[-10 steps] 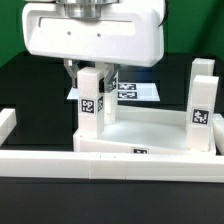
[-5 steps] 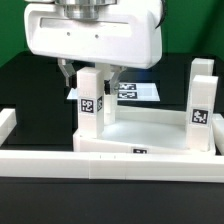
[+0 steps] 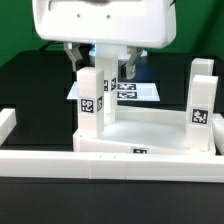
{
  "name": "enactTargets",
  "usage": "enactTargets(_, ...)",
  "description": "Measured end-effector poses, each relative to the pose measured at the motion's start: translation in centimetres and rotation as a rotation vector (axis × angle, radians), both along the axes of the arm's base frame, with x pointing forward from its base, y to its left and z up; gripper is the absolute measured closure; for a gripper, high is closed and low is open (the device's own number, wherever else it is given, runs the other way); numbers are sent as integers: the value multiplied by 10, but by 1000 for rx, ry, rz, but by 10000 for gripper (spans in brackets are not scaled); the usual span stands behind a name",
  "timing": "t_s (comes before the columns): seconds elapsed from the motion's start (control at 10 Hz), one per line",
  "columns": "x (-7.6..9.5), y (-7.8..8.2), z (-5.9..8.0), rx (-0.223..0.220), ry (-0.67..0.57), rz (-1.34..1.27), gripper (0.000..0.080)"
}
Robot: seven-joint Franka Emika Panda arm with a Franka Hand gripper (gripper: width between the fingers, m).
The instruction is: Assemble desk
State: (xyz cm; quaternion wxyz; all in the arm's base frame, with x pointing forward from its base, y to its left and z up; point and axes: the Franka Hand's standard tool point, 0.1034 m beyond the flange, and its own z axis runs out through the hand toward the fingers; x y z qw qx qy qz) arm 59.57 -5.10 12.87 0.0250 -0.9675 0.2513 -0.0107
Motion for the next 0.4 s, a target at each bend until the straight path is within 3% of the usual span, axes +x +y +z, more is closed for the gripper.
enactTargets(0.4,-1,0,-3,-1,3,0,150)
